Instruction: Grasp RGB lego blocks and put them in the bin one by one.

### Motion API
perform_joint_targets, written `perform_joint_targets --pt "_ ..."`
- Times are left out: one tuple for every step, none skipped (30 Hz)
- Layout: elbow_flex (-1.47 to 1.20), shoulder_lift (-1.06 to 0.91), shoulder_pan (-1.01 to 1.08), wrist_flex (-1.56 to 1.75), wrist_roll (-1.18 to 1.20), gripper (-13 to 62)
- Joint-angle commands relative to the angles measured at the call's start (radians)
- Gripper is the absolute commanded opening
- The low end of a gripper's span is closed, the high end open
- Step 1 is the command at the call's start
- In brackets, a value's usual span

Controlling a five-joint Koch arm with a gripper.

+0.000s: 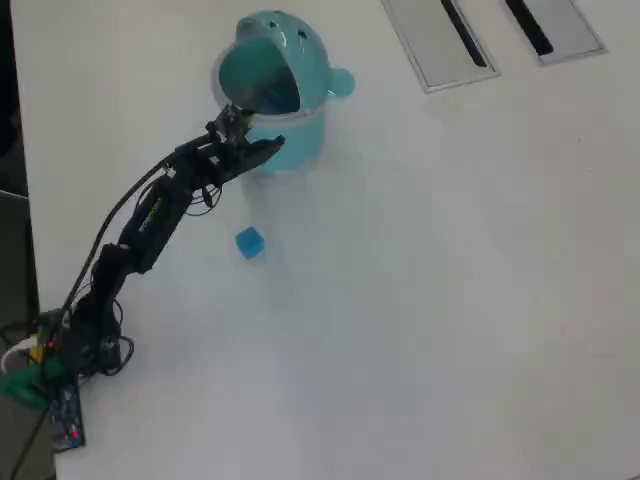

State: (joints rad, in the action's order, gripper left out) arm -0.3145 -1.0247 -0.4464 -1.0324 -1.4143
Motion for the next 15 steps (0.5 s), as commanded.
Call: perform_joint_targets --pt "0.066 -0.081 0.031 -0.110 0.005 34.2" --pt "0.061 -0.089 0.044 -0.155 0.003 34.2" --pt "0.055 -0.095 0.054 -0.198 0.002 34.3" --pt "0.044 -0.104 0.061 -0.235 -0.005 34.5" --pt "0.026 -0.115 0.071 -0.255 -0.006 34.5" --pt "0.000 -0.130 0.081 -0.267 -0.008 34.5" --pt "-0.040 -0.147 0.089 -0.268 -0.011 34.5" --pt "-0.083 -0.170 0.097 -0.268 -0.017 34.5" --pt "-0.130 -0.190 0.106 -0.267 -0.026 34.5" --pt "-0.189 -0.213 0.110 -0.267 -0.037 34.6" --pt "-0.261 -0.241 0.118 -0.242 -0.041 34.6" --pt "-0.348 -0.276 0.124 -0.202 -0.051 34.6" --pt "-0.448 -0.314 0.135 -0.152 -0.063 34.7" --pt "-0.555 -0.356 0.138 -0.092 -0.075 34.8" --pt "-0.647 -0.390 0.140 -0.026 -0.075 34.8"
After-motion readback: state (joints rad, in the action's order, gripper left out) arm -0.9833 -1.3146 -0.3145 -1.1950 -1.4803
